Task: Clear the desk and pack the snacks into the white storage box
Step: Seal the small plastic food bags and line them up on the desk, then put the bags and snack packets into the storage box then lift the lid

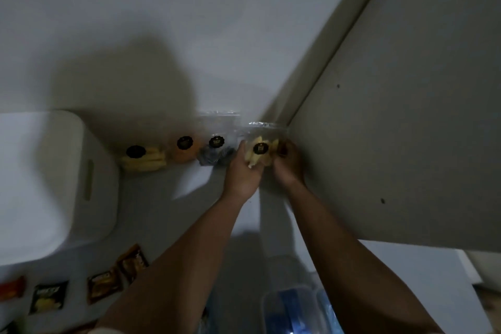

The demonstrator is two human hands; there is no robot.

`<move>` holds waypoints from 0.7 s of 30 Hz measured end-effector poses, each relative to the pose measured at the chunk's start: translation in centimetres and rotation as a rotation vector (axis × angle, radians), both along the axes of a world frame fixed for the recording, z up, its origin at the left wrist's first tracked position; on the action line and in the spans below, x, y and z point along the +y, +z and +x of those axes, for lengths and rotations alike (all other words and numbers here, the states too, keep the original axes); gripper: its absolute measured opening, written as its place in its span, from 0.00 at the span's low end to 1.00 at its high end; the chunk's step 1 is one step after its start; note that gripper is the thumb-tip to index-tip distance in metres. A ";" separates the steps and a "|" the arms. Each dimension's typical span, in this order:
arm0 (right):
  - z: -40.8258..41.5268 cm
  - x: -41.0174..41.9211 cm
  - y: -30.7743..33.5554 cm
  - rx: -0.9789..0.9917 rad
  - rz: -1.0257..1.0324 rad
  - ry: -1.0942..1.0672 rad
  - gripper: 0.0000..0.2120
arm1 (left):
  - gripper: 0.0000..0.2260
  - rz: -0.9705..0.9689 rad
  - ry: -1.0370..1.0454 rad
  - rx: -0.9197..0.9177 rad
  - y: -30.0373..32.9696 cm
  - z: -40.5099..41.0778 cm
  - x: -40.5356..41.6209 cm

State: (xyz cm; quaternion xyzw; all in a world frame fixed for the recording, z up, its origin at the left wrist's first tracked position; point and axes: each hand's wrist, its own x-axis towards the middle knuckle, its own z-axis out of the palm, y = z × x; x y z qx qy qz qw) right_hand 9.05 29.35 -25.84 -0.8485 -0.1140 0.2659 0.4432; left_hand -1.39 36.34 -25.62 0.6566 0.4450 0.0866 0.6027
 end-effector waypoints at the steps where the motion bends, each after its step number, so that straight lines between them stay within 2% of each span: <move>1: 0.7 0.8 0.1 0.005 0.014 0.005 0.05 | 0.35 -0.013 0.008 0.008 0.2 0.5 0.4; 2: 1.2 1.5 -0.2 0.010 0.024 0.018 0.03 | 0.36 -0.024 0.018 0.027 0.3 0.8 0.7; 5: 1.7 2.5 -1.3 0.041 0.000 0.045 0.13 | 0.34 -0.006 0.050 0.082 1.1 0.2 0.9; 9: -1.9 1.1 1.7 0.008 -0.042 -0.008 0.19 | 0.20 -0.106 0.155 -0.005 2.5 -3.4 0.6; 11: -4.3 -0.6 1.9 0.023 -0.027 -0.018 0.21 | 0.14 -0.081 0.164 -0.003 3.4 -6.3 0.4; 14: -8.3 -2.0 1.6 0.036 0.046 -0.057 0.19 | 0.12 0.047 0.133 0.035 5.4 -11.1 0.7; 17: -12.7 -1.2 3.1 -0.023 0.017 -0.014 0.12 | 0.12 0.201 0.085 0.060 8.2 -15.6 2.7; 21: -18.2 2.5 6.8 -0.078 0.023 0.090 0.09 | 0.12 0.508 0.075 0.018 13.3 -22.7 8.1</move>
